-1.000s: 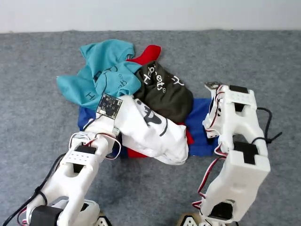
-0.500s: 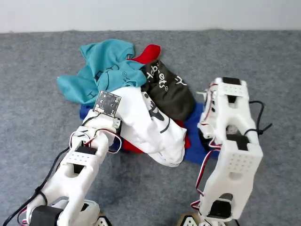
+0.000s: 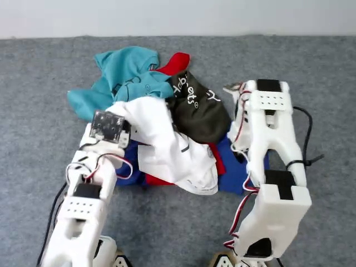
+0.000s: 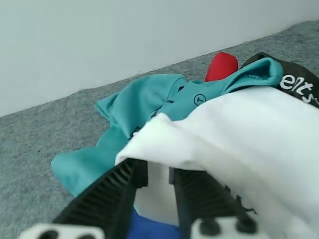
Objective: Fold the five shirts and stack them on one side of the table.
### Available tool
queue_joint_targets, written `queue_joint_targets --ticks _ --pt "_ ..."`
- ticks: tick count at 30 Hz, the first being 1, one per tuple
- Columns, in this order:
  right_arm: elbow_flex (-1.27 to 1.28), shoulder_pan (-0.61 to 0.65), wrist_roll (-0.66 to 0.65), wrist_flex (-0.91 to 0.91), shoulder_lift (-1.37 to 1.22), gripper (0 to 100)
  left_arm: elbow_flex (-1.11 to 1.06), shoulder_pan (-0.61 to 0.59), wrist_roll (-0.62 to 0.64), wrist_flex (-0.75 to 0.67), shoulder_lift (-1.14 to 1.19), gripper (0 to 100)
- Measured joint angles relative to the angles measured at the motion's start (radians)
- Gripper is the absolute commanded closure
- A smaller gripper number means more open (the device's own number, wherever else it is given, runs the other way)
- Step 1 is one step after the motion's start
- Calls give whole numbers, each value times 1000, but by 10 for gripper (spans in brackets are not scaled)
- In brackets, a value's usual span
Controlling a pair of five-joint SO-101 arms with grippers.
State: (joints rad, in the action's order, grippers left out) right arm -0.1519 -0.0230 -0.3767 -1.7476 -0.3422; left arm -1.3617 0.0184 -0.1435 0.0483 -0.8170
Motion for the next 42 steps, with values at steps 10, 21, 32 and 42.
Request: queue_joint_targets --ticks 10,21,32,42 --pt "101 -28 0 3 0 760 -20 34 0 103 -121 917" --pt "239 -49 0 54 0 760 26 38 -63 318 -121 913" --pt "247 -52 0 54 0 760 428 80 -107 838 -126 847" --pt "247 -52 0 54 0 760 485 192 -167 845 -126 789"
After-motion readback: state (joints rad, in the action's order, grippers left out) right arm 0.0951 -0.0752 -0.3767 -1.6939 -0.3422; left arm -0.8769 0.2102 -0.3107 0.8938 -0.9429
